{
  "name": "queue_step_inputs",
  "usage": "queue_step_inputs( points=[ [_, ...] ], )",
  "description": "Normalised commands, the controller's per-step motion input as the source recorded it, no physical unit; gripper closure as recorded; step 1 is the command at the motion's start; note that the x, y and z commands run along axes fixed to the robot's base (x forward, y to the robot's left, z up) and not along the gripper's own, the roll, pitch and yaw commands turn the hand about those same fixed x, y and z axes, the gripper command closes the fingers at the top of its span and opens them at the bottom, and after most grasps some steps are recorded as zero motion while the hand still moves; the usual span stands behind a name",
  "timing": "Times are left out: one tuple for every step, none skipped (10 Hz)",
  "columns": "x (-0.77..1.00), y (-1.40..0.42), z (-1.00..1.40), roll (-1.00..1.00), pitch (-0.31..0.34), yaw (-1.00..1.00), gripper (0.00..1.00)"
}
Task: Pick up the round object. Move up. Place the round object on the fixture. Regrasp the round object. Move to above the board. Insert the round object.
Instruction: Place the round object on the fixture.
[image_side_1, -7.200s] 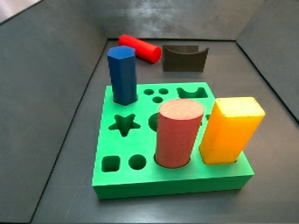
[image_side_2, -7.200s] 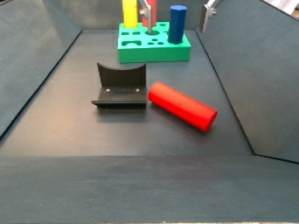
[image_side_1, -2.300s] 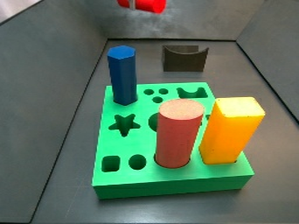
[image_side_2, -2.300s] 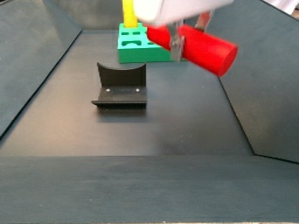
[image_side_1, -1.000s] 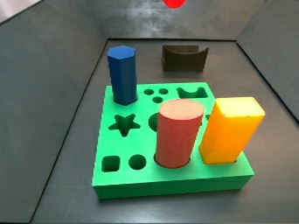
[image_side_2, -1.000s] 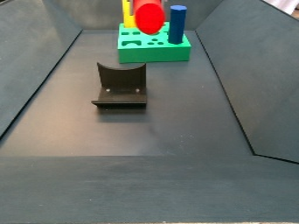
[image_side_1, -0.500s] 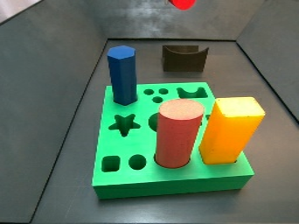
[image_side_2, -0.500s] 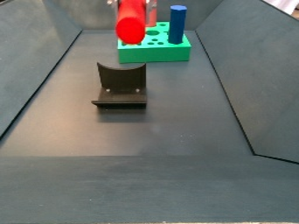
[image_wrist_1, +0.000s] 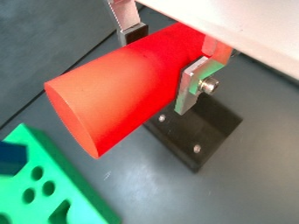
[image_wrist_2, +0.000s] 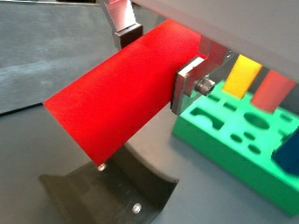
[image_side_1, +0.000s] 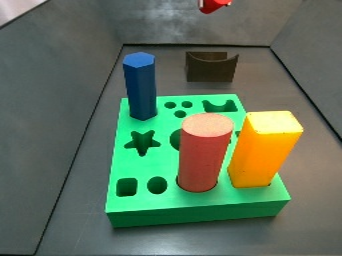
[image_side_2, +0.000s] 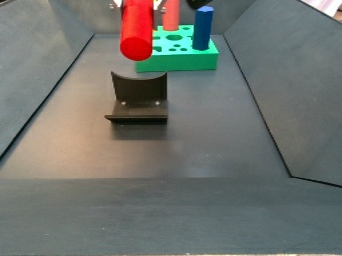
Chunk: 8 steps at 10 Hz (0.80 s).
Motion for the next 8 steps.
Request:
queue_step_inputs(
  points=[
    [0.08, 0.05, -0.01, -1.0, 0.108, -0.09, 1.0],
    [0.07, 0.05, -0.01, -1.0, 0.108, -0.11, 1.0],
    [0.07, 0.04, -0.01, -0.76, 0.083, -0.11, 1.0],
    [0.08, 0.05, -0.02, -0.58, 0.077, -0.11, 1.0],
    [0.09, 0.05, -0.02, -0.35, 0.073, -0.11, 1.0],
    [0.08, 0.04, -0.01, -0.27, 0.068, -0.1, 1.0],
    [0.13, 0.13, -1.0, -1.0, 0.256, -0.05, 1.0],
    [0.13, 0.14, -1.0, -1.0, 0.243, -0.06, 1.0]
  ],
)
